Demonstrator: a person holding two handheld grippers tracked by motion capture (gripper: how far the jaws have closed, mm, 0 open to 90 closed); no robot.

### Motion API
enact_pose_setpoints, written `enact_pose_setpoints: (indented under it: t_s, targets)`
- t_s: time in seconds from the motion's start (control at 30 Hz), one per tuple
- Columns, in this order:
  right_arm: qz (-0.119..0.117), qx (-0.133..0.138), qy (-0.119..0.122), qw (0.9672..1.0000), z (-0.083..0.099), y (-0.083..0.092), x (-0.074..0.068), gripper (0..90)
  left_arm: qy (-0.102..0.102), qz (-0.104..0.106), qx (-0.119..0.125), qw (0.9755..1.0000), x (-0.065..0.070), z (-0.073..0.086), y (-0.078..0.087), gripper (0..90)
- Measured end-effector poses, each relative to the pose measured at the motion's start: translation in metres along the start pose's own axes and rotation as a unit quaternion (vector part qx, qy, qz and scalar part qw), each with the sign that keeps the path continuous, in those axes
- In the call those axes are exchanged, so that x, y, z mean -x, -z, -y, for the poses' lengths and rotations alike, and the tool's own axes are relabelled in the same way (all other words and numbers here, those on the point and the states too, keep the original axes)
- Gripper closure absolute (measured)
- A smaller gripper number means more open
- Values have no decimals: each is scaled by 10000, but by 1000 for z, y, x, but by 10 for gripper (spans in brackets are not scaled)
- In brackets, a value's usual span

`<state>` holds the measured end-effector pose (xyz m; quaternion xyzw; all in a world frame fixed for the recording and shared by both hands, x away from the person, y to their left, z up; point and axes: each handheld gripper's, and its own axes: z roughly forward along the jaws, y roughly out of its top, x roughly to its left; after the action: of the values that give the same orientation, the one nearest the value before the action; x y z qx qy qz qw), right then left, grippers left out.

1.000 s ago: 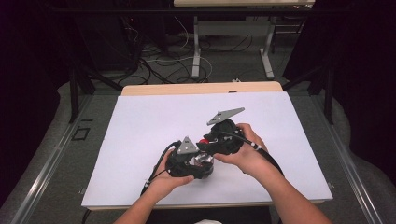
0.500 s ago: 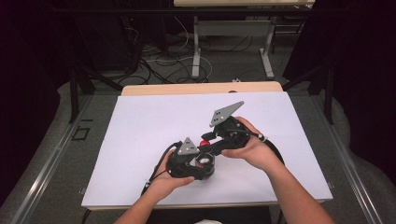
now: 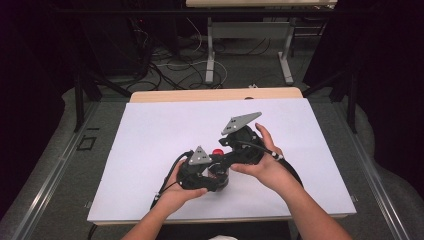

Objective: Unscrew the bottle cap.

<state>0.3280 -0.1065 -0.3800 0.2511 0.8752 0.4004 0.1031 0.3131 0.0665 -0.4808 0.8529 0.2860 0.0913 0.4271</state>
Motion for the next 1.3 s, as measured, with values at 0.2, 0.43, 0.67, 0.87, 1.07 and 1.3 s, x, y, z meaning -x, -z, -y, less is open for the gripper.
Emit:
enact_pose_setpoints:
  t_s: [0.2,0.43,0.67,0.87,1.07,1.3]
  targets:
    - [393,-7,-275,9988,1,-2,-2,413,16,-26,-11,10000,-1,0,1,298]
    - [459,-1,-759,9961,3,-6,-4,457,15,-35,-17,10000,0,0,0,298]
    - [497,-36,-960,9941,4,-7,-4,517,-42,-76,-70,9999,-1,0,-1,298]
    - [391,-145,-980,9943,3,-9,-6,603,-84,-99,-71,9999,-1,1,-2,299]
    - [-83,-294,-540,9981,1,-8,4,610,-99,-53,-73,9999,-1,1,-2,299]
    - [-963,-403,304,9941,-1,-7,24,610,-164,7,-45,9999,1,1,-2,299]
